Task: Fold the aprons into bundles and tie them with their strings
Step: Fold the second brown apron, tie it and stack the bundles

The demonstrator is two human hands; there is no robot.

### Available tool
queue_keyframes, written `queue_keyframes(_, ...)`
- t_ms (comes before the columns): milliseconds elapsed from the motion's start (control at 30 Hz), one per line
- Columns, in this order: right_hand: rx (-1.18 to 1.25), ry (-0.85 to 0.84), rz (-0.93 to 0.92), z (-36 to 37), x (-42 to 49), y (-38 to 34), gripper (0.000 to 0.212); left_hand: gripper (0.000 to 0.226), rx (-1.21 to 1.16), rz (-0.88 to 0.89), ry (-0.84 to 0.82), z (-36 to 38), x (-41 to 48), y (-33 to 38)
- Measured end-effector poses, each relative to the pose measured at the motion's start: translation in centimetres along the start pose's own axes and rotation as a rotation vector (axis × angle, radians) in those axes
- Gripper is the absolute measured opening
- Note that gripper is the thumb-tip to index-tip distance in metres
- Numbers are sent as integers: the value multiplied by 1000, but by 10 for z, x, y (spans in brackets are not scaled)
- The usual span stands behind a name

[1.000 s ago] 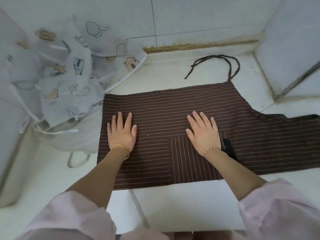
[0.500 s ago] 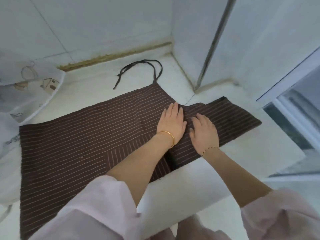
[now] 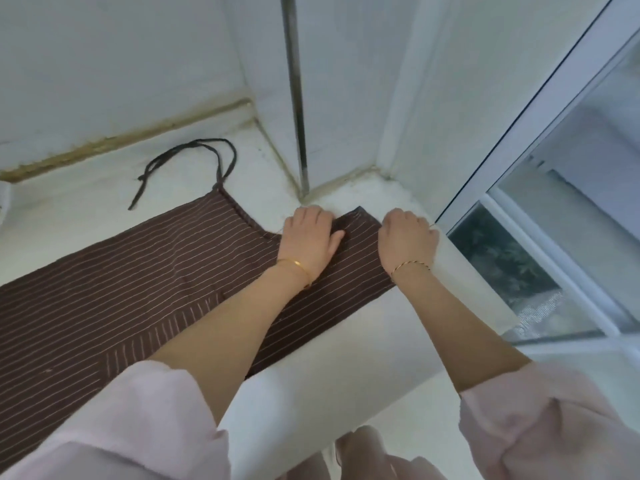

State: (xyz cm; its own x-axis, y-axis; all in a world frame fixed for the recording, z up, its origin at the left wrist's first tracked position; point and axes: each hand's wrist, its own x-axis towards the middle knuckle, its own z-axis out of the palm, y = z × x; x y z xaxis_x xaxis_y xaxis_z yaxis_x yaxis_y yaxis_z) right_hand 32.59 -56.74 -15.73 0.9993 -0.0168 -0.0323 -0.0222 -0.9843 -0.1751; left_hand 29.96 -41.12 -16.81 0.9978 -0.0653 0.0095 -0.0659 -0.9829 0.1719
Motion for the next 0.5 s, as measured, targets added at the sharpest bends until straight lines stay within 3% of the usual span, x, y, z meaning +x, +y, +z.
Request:
queue_keyframes(67,19,-111,2,-3,11,10,26,41,-119,-61,-77,-6,27,23)
queue_keyframes(167,252,-270,12,-7,18,24,28,53,-148,-173,-254,-10,54,39)
queue_keyframes(267,343,-385,-13,-10,26,31,32,45,-393,-268,-407,-9,68,38)
queue_keyframes(367,485,-481,3,-15,35,28,27,27,-744,-318,-443,-10,73,37)
queue_keyframes(500,671,-642,35,-22,44,24,14,26,-822,-311,-427,-10,74,33)
